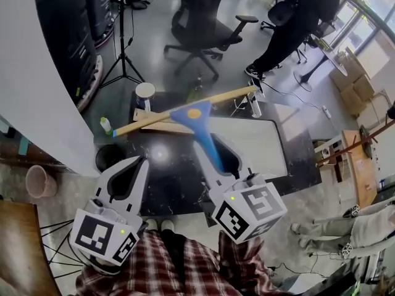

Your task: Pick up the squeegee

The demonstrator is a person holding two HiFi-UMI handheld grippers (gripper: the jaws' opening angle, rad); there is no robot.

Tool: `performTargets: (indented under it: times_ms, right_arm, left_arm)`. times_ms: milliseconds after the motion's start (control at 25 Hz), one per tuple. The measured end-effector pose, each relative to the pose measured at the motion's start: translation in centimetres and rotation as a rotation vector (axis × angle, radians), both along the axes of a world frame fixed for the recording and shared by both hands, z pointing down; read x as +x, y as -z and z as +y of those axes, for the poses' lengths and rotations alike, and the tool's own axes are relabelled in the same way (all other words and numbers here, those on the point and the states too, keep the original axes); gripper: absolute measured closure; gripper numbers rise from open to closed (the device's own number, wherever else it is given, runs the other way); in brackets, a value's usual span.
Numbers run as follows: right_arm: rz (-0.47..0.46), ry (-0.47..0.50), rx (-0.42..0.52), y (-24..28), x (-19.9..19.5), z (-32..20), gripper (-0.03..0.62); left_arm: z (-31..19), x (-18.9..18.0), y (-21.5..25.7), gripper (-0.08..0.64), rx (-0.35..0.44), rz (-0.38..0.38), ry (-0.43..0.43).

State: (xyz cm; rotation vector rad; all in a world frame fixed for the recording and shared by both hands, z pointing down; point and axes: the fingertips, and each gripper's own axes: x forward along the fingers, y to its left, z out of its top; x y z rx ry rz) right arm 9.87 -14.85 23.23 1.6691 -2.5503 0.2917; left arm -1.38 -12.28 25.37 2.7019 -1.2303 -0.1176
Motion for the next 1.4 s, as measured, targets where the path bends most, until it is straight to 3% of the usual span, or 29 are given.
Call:
performTargets:
  times_ms: [480, 1400]
  right_arm:
    - [-0.001, -0.008, 0.028, 0.7, 1.6, 1.7, 0.443]
    - [-0.037, -0.018, 0.021, 0.5, 3.6, 1.9, 0.443]
  left_arm:
    - [0.4, 2.0, 1.4, 0.551, 0.040, 0.012, -0.027]
    - [0.6, 4.4, 0.9, 0.551, 0.028, 0.000, -0.049]
